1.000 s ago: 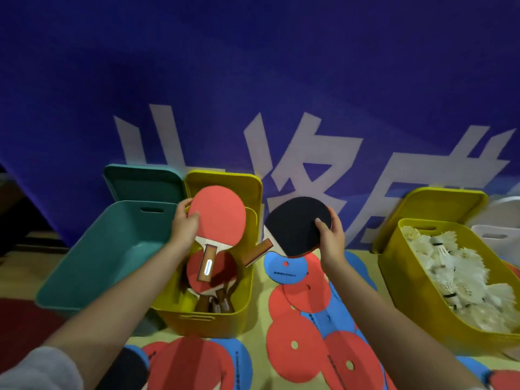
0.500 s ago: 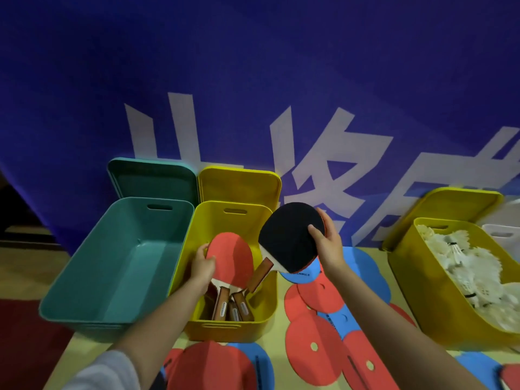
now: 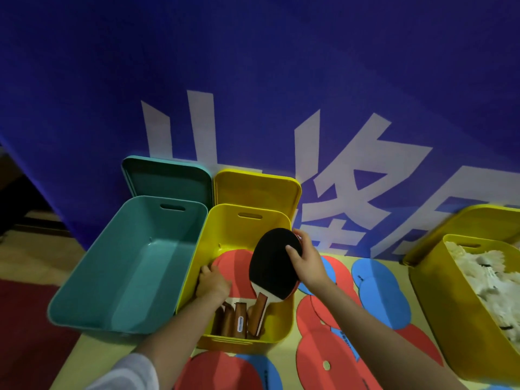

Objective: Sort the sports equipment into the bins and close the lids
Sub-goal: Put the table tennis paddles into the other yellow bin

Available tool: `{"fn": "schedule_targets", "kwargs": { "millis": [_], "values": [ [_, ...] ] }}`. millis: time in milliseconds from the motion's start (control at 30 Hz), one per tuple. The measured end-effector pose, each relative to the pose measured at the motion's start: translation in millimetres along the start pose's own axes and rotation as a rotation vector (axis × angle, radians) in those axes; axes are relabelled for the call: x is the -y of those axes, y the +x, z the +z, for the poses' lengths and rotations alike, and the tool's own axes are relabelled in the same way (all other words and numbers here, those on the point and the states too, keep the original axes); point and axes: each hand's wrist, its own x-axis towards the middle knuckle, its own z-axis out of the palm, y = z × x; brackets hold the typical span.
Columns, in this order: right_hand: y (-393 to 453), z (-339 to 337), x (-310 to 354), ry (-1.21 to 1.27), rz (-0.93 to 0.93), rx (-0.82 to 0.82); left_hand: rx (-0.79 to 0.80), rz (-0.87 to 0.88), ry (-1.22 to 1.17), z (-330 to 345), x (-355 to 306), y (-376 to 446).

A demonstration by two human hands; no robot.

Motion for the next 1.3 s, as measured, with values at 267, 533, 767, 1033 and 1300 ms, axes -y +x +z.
{"fn": "schedule_targets", "kwargs": {
  "millis": [267,533,767,1033,1300],
  "values": [
    [7.8,5.5,17.5,-0.028,-0.102,0.142,-0.176,0.514,0.101,-63.5,-6.0,-20.0],
    [36.9,63.9,36.0,0.348,0.197,0.195,-0.333,0.475,-0.069,-102.9,21.4,-20.5],
    [56.2,111.3,-14.5,-0.111,0.191,0.218,-0.248,0.435,-0.166,-85.2,31.3,-12.6],
    [55.0,135.2,-55.1,-0.582,0.100,0.171,-0.257,0.444,-0.271,-81.7,35.2,-11.2],
    [51.0,125.6,-34.6,-0.682,0.118,0.314,-0.278,0.429,-0.208,-87.2,33.1,-16.9]
  ]
}}
